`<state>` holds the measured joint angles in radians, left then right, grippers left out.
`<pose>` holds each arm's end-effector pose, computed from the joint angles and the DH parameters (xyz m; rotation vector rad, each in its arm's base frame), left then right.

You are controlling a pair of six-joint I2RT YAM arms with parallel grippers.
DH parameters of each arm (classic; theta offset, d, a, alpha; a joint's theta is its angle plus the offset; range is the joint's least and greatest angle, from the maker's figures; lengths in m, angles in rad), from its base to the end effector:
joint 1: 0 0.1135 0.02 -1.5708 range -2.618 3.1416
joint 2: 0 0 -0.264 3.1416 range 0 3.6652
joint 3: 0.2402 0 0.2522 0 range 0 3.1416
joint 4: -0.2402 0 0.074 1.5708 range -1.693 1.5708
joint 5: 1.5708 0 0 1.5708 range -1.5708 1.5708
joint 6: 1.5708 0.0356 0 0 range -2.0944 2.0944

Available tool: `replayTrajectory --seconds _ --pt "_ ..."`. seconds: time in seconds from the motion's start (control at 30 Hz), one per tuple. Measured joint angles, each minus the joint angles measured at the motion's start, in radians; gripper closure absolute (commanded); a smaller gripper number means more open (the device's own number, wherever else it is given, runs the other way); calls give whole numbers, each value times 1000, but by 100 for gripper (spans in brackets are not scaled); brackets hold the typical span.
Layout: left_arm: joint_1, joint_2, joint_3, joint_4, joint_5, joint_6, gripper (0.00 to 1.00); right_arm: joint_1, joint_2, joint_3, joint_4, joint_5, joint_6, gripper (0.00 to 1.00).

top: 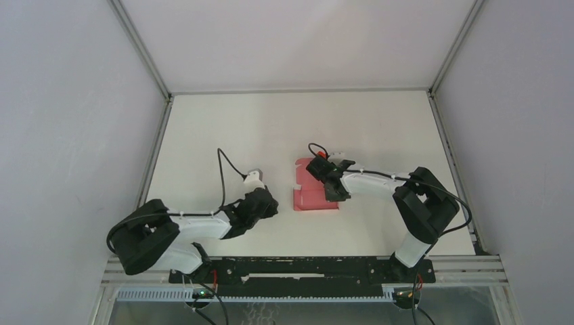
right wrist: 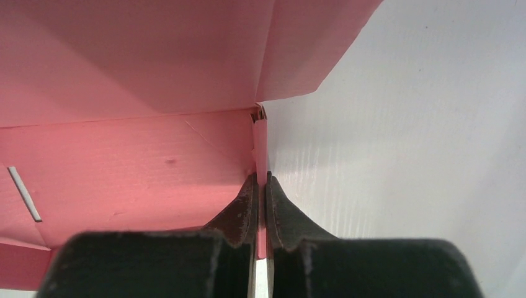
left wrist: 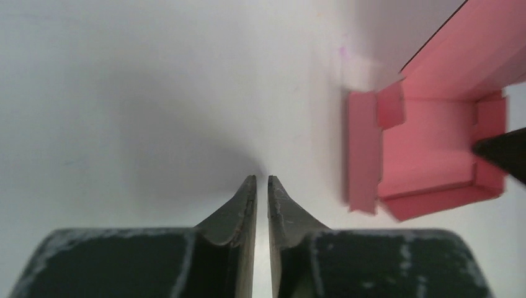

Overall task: Fold the paper box
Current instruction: Fold the paper box at the center of the board.

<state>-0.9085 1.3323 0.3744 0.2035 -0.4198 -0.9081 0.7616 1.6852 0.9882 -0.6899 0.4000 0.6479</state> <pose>0.1499 -0.1687 0.1312 -0.2098 2.2820 -0.4791 0.2238 0.1942 0.1595 -0.1043 2.7314 -0.2588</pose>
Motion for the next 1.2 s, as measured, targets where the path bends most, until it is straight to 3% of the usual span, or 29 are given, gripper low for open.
replayTrajectory --seconds 0.4,0.93,1.2 --pt "7 253 -2 467 182 -53 79 0 -53 -38 3 -14 -14 100" --pt "10 287 -45 608 271 -88 79 -6 -54 -61 39 -37 -20 100" --pt "11 332 -116 771 293 -112 77 -8 -54 -66 53 -38 -26 100"
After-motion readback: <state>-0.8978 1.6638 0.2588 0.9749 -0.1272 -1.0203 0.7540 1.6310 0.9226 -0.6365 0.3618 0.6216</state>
